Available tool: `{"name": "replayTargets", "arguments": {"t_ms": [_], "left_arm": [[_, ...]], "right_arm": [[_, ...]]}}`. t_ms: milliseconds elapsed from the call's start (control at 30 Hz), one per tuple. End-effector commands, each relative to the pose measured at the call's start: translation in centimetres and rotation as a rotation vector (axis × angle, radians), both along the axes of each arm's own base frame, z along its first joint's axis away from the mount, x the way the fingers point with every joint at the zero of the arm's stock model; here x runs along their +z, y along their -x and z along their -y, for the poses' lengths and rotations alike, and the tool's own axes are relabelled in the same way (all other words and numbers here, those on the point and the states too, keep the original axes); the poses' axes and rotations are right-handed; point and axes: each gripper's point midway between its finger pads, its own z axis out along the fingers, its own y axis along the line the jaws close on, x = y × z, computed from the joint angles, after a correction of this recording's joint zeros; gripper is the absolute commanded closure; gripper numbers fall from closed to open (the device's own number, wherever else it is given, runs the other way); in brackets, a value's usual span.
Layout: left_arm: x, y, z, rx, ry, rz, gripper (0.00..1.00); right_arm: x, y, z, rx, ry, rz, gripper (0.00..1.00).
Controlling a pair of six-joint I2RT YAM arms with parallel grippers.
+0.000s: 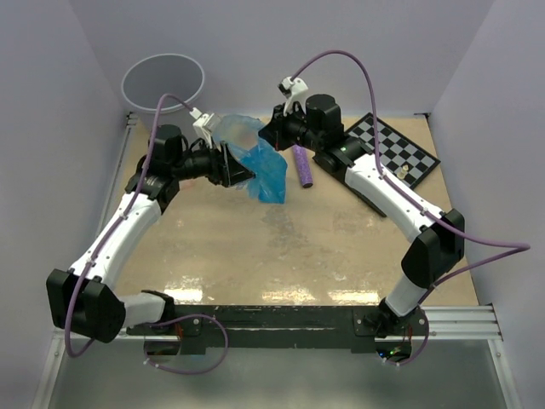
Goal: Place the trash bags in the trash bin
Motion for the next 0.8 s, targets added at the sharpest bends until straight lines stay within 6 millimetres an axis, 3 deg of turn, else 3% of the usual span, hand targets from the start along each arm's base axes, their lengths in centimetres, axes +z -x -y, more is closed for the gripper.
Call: {"name": "replayTargets", "arguments": {"t_ms": [0,167,367,500,667,767], "left_arm": [[5.5,-1.5,0.9,-0.013,0.14,0.066,0.27],[5.8,-2.9,1.4,-0.021,0.185,0.06,0.29],[3.9,-5.2,0.9,0.062,0.15,0.01,0.45],[0.9,-5.6,0.0,0.114,0.064,-0.044,0.58],[-1.0,-5.8,-1.4,0.155,-0.052,-0.021,1.0],[-1.7,-6.3,-3.0,0.203,-0.145,-0.005,1.0]], "right_arm": [[2.0,-0.7,0.5,-0.048,-0.019,0.075,1.0],[1.3,0.0,1.0,-0.043,-0.009,0.073,1.0],[1.1,0.4,1.6,-0.056,0.001,0.076,1.0],[1.3,0.6,1.9,-0.064,-0.001,0.084,1.0],[1.6,0.4,3.1,-0.107,0.016,0.104,1.0],[2.1,-0.1,5.1,-0.161,0.035,0.129,1.0]]}}
